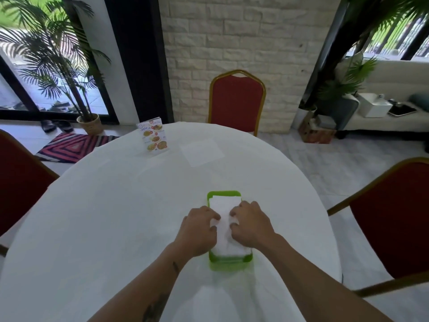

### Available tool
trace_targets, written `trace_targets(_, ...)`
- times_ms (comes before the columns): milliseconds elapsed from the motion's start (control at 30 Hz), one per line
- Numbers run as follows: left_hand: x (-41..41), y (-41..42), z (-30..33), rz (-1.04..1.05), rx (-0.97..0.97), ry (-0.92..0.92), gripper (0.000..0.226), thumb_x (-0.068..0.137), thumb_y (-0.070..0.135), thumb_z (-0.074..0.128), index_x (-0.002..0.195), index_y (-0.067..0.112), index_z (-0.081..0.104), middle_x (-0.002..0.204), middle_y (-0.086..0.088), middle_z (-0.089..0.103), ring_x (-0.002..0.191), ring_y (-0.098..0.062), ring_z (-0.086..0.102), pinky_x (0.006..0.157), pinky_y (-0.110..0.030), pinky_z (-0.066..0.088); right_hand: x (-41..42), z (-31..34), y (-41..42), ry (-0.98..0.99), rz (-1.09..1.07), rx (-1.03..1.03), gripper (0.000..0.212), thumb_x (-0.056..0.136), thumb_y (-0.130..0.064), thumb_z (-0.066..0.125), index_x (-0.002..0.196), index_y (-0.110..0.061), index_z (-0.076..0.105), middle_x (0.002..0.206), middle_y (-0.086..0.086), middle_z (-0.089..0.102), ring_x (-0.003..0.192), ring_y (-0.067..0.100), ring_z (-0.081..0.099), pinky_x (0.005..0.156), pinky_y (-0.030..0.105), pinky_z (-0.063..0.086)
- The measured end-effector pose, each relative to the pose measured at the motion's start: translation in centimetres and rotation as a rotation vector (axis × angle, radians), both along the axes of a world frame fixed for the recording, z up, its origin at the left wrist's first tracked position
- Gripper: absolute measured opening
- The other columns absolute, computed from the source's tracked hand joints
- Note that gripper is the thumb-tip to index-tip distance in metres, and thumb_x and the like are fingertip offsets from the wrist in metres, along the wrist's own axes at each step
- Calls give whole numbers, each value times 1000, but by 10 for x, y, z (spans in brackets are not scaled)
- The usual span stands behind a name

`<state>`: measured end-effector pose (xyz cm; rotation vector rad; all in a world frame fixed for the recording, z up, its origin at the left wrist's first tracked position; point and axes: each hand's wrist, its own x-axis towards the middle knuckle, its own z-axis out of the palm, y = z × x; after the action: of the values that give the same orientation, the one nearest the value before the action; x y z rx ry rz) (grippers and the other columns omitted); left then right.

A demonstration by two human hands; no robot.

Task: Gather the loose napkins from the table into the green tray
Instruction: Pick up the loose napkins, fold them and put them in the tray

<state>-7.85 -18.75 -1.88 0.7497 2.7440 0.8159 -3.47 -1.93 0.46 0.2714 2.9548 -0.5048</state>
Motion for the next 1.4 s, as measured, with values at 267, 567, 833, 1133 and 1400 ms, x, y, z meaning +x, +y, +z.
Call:
trace_targets(267, -87, 16, 16, 313, 289, -78, 29, 83, 7, 54, 99, 25, 69, 108, 5, 66, 103, -14, 58, 94, -26, 43, -99, 26, 37, 62, -226, -502, 38, 82, -22, 65, 120, -19, 63, 106, -1, 62, 93, 14, 60, 77, 25, 44)
trace_targets(567, -206, 38, -22, 435, 193, -99, 31, 85, 10, 52, 109, 23, 66, 116, 2, 63, 108, -14, 55, 92, -21, 37, -223, -24, 87, -15, -284, -526, 45, 86, -22, 60, 130, -14, 55, 122, 6, 59, 111, 23, 58, 96, 35, 48)
trace_targets(833, -253, 54, -61, 404, -18, -14, 52, 82, 15, 54, 133, 18, 50, 144, -2, 44, 131, -26, 41, 108, -43, 35, -294, -68, 101, -65, -304, -449, 59, 82, -22, 59, 139, -13, 48, 139, 11, 51, 131, 32, 44, 106, 38, 40)
trace_targets(1133, -259, 49, -92, 325, -263, 56, 57, 87, 26, 47, 143, 24, 38, 154, 5, 30, 138, -20, 29, 113, -38, 26, -342, -73, 70, -40, -555, -830, 28, 70, -17, 63, 96, -6, 60, 83, 6, 60, 87, 29, 64, 74, 31, 50)
trace_targets(1400, -254, 36, -105, 356, -103, 74, 65, 89, 32, 54, 148, 23, 27, 156, 3, 25, 142, -18, 23, 115, -35, 20, -341, -54, 36, 42, -429, -710, 64, 55, -20, 44, 115, -15, 65, 112, 3, 69, 106, 29, 62, 101, 43, 45)
